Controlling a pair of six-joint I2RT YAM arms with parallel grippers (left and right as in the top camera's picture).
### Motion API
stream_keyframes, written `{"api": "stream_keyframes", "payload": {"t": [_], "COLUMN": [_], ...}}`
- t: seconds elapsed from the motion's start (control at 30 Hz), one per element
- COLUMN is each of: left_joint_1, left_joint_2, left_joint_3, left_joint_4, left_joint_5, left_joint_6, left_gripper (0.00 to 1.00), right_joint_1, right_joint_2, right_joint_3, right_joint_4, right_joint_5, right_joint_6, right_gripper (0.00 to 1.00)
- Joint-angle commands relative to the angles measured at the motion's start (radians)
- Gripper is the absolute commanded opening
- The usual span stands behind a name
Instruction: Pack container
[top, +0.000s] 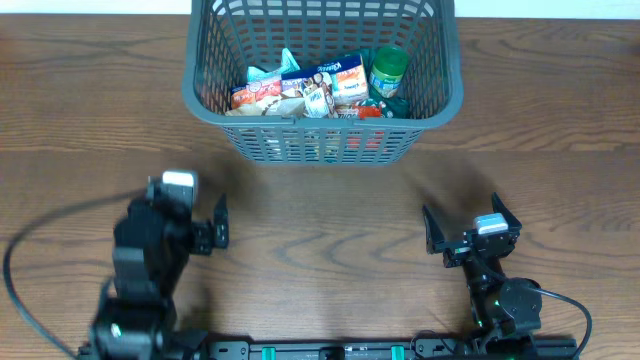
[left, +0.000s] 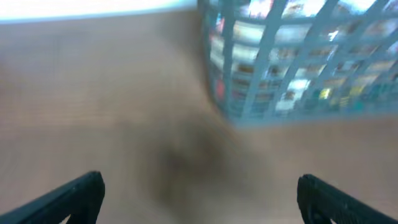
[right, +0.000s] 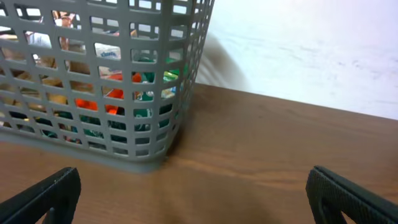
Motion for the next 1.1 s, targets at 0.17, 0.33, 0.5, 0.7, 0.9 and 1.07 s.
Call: {"api": "stream_keyframes", "payload": {"t": [0.17, 0.33, 0.5, 0.7, 0.9, 1.07], "left_joint_1": [0.003, 0.003, 0.002, 0.003, 0.002, 0.002], "left_joint_2": [-0.319, -0.397, -0.466, -0.513, -0.513, -0.513], "left_joint_3": [-0.349, -0.43, -0.463, -0.463, -0.463, -0.463], "left_joint_4": [0.469, 0.646, 0.601, 0.422, 0.282, 0.282], "left_joint_5": [-0.014, -0.055, -0.056, -0.052, -0.029, -0.029], "left_joint_6": [0.061, 0.234, 0.272, 0.168, -0.066, -0.201], "left_gripper": [0.98, 0.99, 0.98, 0.98, 0.98, 0.98], "right_joint_1": [-0.002, -0.002, -0.002, -0.002, -0.002, -0.002], "right_joint_2": [-0.006, -0.006, -0.006, -0.006, -0.006, -0.006], "right_joint_3": [-0.004, -0.004, -0.004, -0.004, -0.004, -0.004], "right_joint_4": [-0.003, -0.003, -0.003, -0.003, -0.003, -0.003], "right_joint_5": [0.01, 0.01, 0.01, 0.01, 0.01, 0.01], "right_joint_6": [0.0, 0.0, 0.0, 0.0, 0.0, 0.0], "right_gripper": [0.99, 0.99, 0.99, 0.99, 0.99, 0.99]}}
